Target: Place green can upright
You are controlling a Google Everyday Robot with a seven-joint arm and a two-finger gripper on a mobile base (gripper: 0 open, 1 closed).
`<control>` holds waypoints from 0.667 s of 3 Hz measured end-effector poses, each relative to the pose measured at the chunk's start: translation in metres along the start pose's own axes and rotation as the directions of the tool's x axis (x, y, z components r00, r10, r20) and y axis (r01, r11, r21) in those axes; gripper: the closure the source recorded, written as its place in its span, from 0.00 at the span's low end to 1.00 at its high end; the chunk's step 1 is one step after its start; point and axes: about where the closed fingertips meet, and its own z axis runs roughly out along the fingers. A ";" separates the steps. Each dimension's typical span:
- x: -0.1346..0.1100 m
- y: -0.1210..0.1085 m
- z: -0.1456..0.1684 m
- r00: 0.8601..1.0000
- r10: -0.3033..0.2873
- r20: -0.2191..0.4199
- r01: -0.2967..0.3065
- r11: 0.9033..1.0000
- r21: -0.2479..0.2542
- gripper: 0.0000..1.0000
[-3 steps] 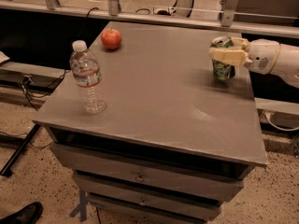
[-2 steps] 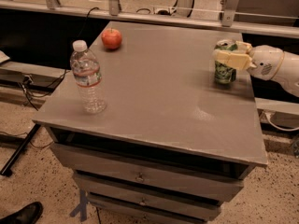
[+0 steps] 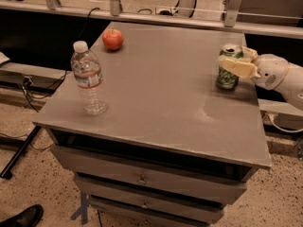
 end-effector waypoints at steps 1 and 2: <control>0.004 0.003 -0.004 1.000 -0.013 0.012 0.013 1.000 -0.002 0.35; 0.004 0.003 -0.004 1.000 -0.013 0.012 0.013 1.000 -0.002 0.13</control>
Offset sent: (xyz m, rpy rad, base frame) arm -0.0213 -0.0212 -0.0217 0.0065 -0.0463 -0.0376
